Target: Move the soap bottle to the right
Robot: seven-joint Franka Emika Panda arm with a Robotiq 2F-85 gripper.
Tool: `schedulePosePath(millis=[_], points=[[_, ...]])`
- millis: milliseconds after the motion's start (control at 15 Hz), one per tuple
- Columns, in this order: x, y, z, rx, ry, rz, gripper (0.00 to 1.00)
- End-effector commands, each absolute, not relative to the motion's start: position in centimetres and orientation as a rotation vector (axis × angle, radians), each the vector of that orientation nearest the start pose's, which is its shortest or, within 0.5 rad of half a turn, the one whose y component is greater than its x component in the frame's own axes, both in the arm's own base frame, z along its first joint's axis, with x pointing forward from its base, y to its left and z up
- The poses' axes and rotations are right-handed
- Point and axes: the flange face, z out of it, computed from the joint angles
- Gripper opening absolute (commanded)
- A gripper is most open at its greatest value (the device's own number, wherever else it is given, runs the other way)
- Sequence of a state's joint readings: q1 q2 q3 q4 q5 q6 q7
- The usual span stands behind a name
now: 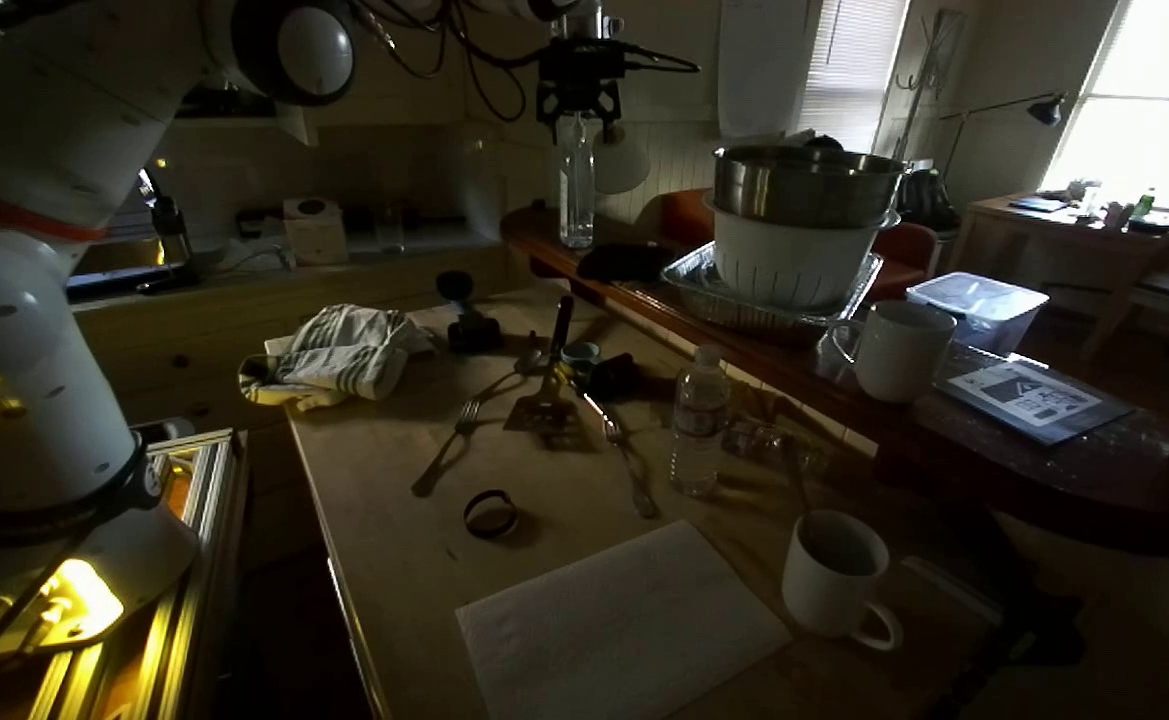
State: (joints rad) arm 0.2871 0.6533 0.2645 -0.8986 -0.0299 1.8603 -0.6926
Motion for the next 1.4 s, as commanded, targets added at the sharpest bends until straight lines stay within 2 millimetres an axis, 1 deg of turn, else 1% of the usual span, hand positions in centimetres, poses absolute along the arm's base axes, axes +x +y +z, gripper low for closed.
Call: schedulePosePath(millis=[0, 267, 400, 667, 800, 867, 1000, 1133, 1200, 1267, 1333], points=[[68.4, 34.7, 55.5, -2.441, -1.707, -0.588, 1.0], [68.7, 35.9, 55.4, -2.427, -1.76, -0.671, 1.0], [68.9, 36.0, 55.5, -2.42, -1.77, -0.704, 1.0], [69.4, 36.0, 56.4, -2.392, -1.755, -0.804, 1.0], [69.4, 36.1, 56.6, -2.382, -1.741, -0.82, 0.85], [69.4, 36.0, 56.5, -2.377, -1.724, -0.81, 0.7], [69.5, 35.9, 56.3, -2.378, -1.714, -0.792, 0.7], [69.5, 35.9, 56.2, -2.377, -1.706, -0.786, 0.62], [69.5, 36.0, 56.2, -2.366, -1.705, -0.793, 0.69], [69.5, 36.0, 56.2, -2.361, -1.712, -0.794, 0.71], [69.5, 36.1, 56.1, -2.356, -1.712, -0.798, 0.69]])
